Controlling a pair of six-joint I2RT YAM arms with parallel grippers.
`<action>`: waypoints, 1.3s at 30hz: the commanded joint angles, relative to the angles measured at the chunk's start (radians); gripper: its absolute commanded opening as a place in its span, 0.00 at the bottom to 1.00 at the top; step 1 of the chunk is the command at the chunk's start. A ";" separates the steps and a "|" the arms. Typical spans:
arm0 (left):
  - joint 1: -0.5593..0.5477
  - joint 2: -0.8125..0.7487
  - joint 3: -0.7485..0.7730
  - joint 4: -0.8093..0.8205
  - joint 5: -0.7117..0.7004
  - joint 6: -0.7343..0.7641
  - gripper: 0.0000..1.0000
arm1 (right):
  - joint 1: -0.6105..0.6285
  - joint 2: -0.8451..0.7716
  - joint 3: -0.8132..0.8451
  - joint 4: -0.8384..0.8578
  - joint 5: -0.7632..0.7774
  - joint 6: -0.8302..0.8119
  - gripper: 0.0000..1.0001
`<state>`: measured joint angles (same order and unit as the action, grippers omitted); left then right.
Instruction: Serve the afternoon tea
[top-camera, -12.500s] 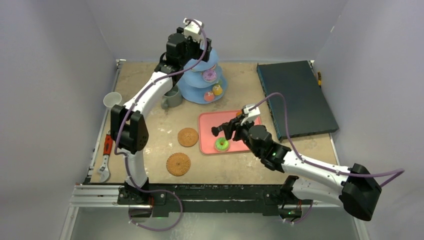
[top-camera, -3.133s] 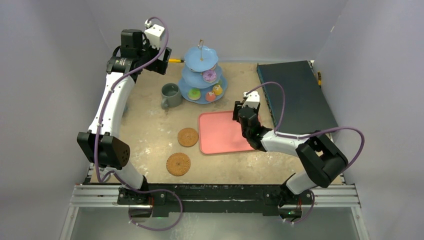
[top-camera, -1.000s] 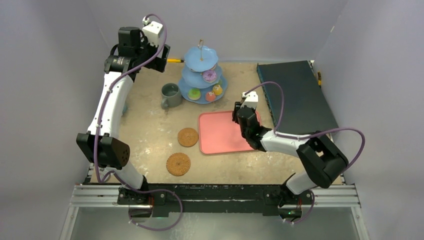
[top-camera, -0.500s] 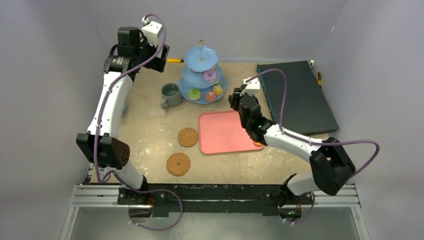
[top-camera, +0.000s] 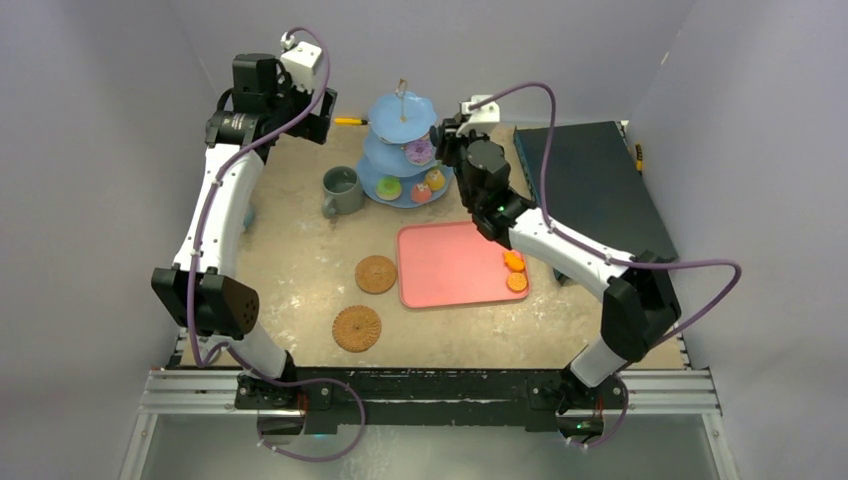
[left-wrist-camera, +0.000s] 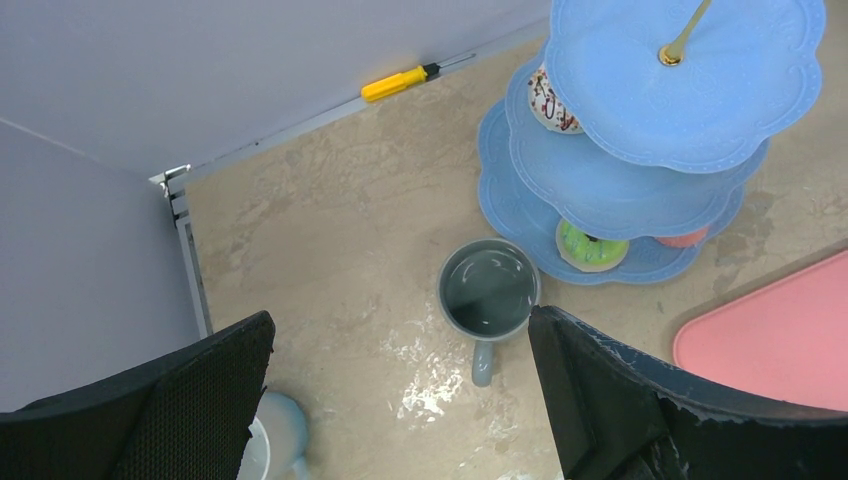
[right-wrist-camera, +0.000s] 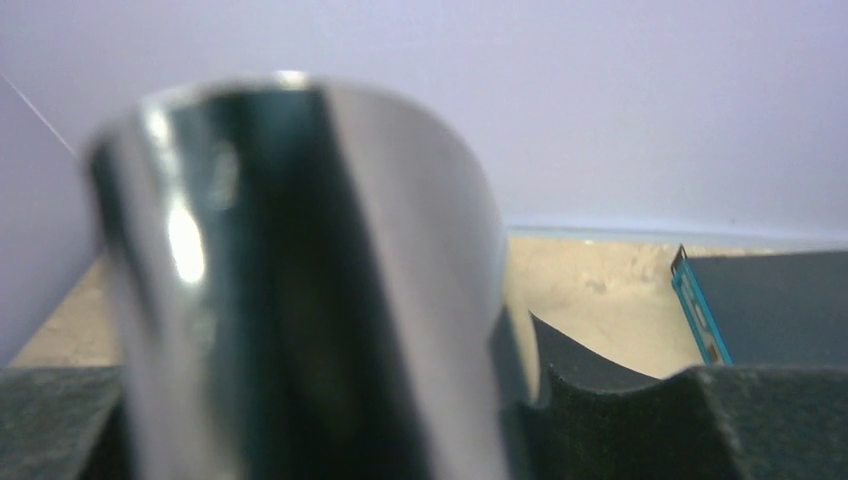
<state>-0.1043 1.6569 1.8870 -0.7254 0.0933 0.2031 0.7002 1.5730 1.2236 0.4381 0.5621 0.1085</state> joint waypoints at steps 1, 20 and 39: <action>0.012 -0.052 -0.004 0.023 0.011 0.009 0.99 | 0.004 0.057 0.136 0.041 -0.040 -0.067 0.46; 0.027 -0.069 -0.040 0.037 0.003 0.024 0.99 | -0.035 0.299 0.412 0.039 -0.116 -0.100 0.50; 0.031 -0.063 -0.034 0.038 0.013 0.011 0.99 | -0.042 0.205 0.342 0.062 -0.094 -0.104 0.59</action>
<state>-0.0814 1.6264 1.8503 -0.7185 0.0940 0.2058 0.6605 1.9007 1.5929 0.4397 0.4507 0.0177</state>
